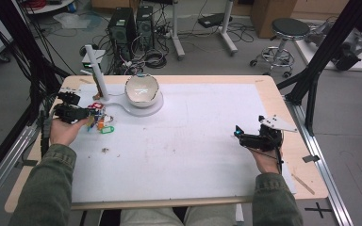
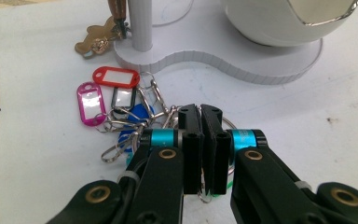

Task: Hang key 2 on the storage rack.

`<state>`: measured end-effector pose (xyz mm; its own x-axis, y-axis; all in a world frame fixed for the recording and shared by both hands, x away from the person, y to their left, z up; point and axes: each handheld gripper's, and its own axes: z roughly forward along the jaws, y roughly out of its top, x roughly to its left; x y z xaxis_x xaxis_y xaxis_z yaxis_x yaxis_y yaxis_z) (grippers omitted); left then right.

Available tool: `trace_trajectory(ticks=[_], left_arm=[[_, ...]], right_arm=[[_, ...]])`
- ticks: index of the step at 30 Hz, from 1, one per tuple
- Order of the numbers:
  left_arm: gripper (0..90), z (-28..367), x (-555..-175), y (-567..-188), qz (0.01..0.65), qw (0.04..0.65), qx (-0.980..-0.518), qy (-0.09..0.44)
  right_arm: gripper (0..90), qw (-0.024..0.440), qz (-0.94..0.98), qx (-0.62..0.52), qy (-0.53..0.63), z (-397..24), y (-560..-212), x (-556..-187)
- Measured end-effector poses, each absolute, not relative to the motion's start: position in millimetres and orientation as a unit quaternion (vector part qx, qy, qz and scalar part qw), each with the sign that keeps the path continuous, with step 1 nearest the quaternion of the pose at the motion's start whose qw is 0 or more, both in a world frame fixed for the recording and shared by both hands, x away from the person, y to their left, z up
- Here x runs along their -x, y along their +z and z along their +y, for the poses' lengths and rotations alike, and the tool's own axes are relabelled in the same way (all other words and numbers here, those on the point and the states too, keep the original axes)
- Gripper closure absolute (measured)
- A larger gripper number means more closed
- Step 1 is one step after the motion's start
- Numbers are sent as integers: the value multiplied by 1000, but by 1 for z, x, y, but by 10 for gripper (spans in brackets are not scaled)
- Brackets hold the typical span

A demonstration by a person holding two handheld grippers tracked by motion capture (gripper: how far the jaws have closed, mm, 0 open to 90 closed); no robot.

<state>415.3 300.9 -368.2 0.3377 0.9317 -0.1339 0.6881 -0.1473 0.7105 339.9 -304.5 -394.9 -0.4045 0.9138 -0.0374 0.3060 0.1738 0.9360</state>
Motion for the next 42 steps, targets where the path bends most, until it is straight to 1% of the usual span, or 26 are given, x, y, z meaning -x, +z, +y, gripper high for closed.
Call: trace_trajectory(ticks=[3,16,28,35,42], left_arm=[[870,303,-415,-363,555,373,-724,170],[870,298,-414,-325,530,384,-733,186],[870,298,-416,-296,524,393,-728,202],[870,295,-414,-279,522,405,-719,217],[869,295,-413,-268,526,425,-705,213]], right_arm=[[7,324,695,-438,470,-304,-395,-340],[7,324,695,-438,470,-304,-395,-340],[7,321,695,-440,468,-304,-395,-340],[7,321,697,-436,470,-303,-395,-340],[7,322,694,-437,472,-304,-395,-340]])
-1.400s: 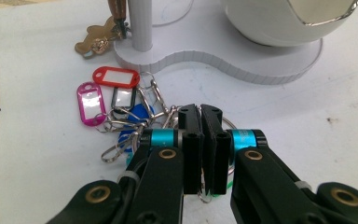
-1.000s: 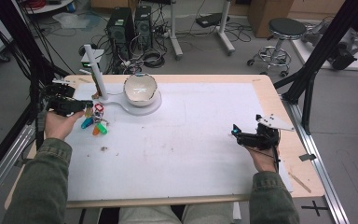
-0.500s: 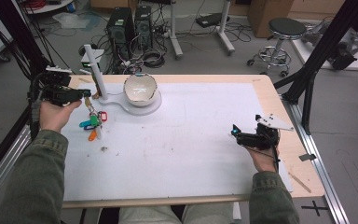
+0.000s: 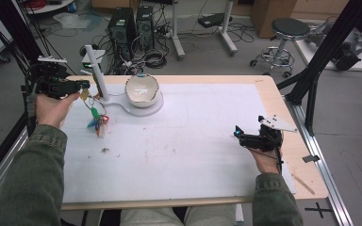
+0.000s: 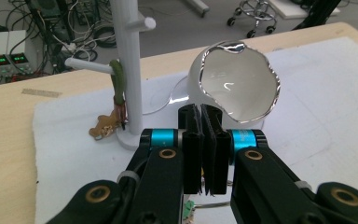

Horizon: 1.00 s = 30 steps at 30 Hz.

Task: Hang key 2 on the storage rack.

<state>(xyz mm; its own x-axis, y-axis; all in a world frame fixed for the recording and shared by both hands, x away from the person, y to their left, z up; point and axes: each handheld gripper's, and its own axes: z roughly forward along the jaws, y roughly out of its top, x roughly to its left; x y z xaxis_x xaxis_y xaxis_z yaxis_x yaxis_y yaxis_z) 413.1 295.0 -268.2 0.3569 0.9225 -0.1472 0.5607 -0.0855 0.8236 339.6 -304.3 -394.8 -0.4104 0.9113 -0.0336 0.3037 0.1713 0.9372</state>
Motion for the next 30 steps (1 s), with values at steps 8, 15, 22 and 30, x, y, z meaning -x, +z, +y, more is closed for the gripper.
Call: trace_trajectory(ticks=[8,15,22,30], left_arm=[[870,296,-414,-256,537,445,-686,208],[869,295,-415,-242,535,453,-678,222],[870,299,-419,-233,534,483,-655,230],[869,298,-426,-230,535,491,-646,235]], right_arm=[[7,319,693,-440,474,-304,-395,-341],[7,319,692,-439,476,-304,-395,-340],[7,319,694,-437,474,-302,-395,-340],[7,319,696,-436,472,-302,-395,-339]])
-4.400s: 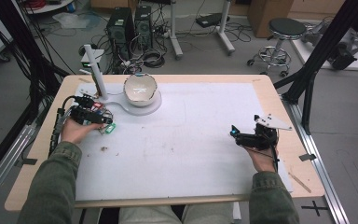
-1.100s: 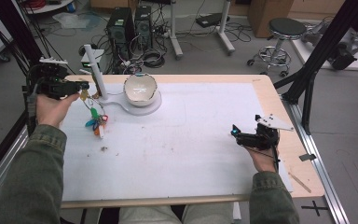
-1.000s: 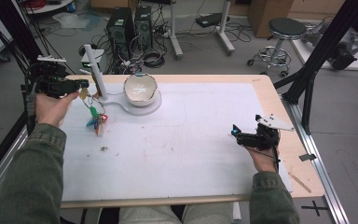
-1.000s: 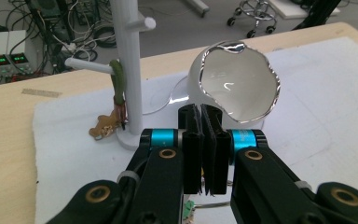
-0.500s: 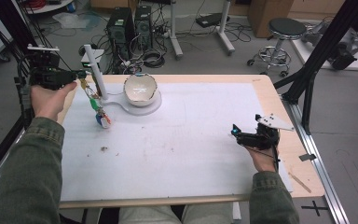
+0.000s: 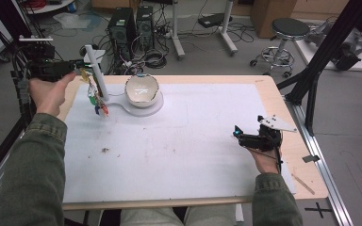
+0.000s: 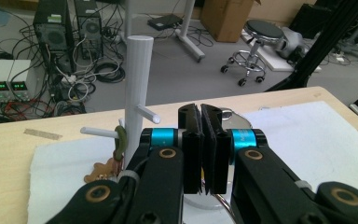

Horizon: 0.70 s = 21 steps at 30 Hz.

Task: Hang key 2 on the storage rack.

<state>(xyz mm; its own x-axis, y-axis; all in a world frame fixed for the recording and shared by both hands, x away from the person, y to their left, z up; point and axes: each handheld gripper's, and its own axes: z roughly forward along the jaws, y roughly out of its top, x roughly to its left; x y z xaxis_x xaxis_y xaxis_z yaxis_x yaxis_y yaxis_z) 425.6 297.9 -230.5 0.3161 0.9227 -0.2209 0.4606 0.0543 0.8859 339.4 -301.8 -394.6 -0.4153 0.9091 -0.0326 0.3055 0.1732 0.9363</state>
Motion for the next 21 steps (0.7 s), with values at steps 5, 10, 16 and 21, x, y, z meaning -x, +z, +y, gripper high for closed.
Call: trace_trajectory(ticks=[5,10,16,21], left_arm=[[869,298,-431,-231,547,495,-633,235],[869,302,-437,-230,561,510,-611,228],[869,304,-442,-232,579,515,-589,228],[869,302,-444,-233,585,522,-575,234]], right_arm=[[7,321,698,-434,471,-302,-395,-340],[7,319,698,-436,471,-301,-395,-339],[7,321,697,-434,471,-301,-395,-340],[7,321,697,-434,472,-301,-395,-340]])
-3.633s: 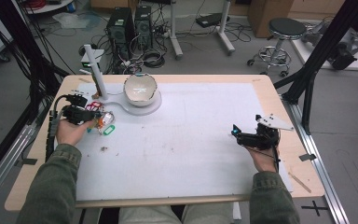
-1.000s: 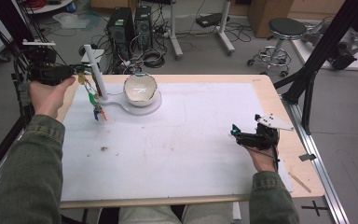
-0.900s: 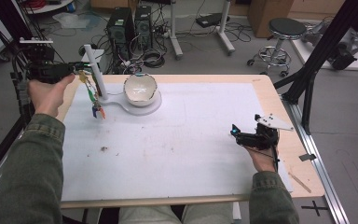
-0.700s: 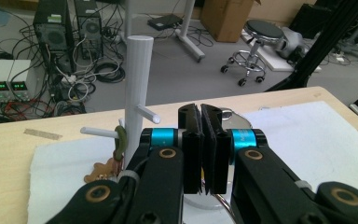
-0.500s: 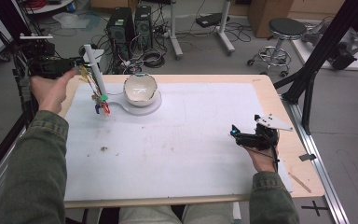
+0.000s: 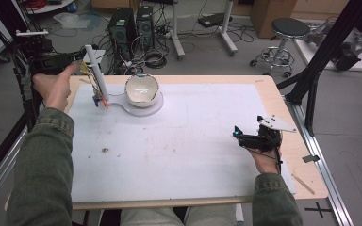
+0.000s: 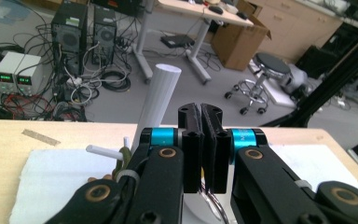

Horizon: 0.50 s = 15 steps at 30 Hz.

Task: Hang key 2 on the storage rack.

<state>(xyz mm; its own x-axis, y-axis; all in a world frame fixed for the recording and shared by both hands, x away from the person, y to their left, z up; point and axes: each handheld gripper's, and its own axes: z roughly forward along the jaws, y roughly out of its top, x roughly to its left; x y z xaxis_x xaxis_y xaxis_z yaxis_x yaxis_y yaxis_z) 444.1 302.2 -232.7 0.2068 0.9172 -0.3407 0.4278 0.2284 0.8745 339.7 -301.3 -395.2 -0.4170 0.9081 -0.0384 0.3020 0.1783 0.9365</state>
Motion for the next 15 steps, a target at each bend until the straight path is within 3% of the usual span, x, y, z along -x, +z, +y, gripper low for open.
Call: trace_trajectory(ticks=[15], left_arm=[[894,298,-458,-241,593,520,-565,242]], right_arm=[[7,317,701,-435,467,-300,-397,-339]])
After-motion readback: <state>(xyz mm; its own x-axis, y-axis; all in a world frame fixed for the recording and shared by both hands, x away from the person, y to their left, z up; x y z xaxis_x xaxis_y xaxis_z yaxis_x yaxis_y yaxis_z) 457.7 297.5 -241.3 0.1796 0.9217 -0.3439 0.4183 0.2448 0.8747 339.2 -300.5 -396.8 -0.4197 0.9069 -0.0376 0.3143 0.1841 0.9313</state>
